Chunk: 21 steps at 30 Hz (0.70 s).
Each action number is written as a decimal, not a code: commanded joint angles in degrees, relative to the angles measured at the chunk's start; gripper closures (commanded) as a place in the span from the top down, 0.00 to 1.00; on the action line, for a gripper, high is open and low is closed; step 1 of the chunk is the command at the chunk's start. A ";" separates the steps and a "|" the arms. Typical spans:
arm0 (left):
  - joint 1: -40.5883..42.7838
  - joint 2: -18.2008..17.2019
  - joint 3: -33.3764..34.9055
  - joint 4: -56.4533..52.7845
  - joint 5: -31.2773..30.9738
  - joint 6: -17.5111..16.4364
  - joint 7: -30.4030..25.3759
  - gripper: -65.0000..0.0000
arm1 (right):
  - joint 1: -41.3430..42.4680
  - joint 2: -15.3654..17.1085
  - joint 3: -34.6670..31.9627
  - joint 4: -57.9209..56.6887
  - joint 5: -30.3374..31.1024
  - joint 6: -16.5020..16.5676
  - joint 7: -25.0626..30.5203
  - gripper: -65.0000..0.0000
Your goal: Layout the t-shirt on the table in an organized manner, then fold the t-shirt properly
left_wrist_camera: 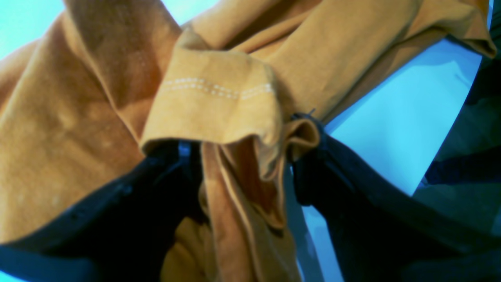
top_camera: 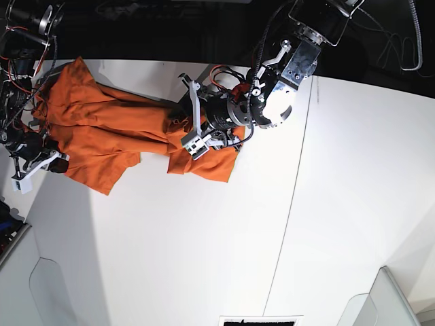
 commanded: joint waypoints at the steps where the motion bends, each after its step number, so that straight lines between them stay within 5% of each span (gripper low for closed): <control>1: -0.63 0.15 -0.13 0.74 0.31 0.04 -0.90 0.50 | 1.36 1.29 0.24 1.46 2.40 1.51 0.11 0.00; 8: -1.31 0.15 -0.13 -2.12 2.21 3.96 -0.81 0.50 | -5.22 1.40 1.31 12.74 10.99 3.02 -6.34 0.00; 21: -6.05 0.46 -0.13 -11.52 2.21 3.93 -1.03 0.50 | -26.82 1.40 1.36 41.40 11.78 2.97 -6.32 0.00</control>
